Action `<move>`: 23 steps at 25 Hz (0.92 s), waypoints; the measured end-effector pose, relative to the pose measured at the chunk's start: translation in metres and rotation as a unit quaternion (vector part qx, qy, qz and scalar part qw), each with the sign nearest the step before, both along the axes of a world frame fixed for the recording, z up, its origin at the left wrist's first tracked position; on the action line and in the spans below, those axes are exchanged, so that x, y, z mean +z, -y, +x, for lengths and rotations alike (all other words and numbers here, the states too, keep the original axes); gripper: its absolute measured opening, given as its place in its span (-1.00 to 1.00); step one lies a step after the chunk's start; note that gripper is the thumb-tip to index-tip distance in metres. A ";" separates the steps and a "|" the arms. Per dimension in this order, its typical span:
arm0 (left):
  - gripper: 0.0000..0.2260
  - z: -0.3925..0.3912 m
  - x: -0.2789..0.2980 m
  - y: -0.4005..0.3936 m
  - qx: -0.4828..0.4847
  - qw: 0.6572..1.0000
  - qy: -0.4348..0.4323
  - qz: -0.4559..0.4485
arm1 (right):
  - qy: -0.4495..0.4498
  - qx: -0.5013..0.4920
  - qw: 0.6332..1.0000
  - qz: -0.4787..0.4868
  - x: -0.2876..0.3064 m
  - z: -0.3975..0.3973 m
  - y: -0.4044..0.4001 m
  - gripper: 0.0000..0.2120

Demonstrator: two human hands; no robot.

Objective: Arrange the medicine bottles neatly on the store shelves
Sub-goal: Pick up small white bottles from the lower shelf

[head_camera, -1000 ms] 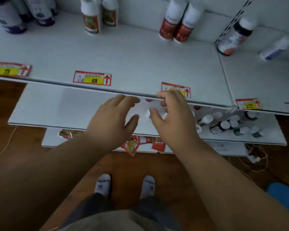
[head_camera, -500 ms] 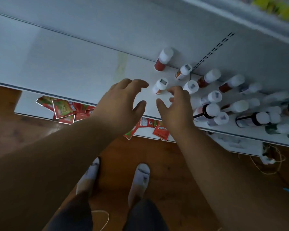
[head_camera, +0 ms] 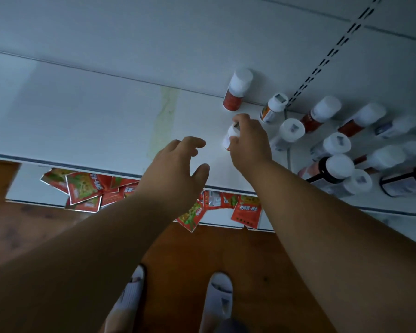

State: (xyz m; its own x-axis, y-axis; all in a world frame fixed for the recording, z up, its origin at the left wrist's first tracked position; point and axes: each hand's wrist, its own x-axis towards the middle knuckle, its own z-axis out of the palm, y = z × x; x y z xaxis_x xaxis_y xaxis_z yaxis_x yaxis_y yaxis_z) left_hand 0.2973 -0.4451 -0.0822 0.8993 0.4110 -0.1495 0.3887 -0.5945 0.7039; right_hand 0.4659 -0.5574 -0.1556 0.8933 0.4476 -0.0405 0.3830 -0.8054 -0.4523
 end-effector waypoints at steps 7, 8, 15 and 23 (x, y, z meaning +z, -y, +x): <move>-0.64 -0.057 0.070 0.013 0.074 0.994 -0.026 -0.081 | -0.378 -0.189 0.851 0.312 0.122 -0.104 0.024 -0.72; -0.63 -0.070 0.095 0.015 0.084 0.992 -0.019 -0.093 | -0.430 -0.204 0.801 0.364 0.153 -0.120 0.027 -0.72; -0.52 -0.155 0.277 0.028 0.056 0.992 0.049 -0.107 | -0.568 -0.165 0.667 0.452 0.367 -0.199 0.037 -0.61; -0.38 -0.155 0.368 -0.056 -0.063 0.991 0.121 0.004 | -0.359 -0.066 0.815 0.450 0.475 -0.212 -0.043 -0.78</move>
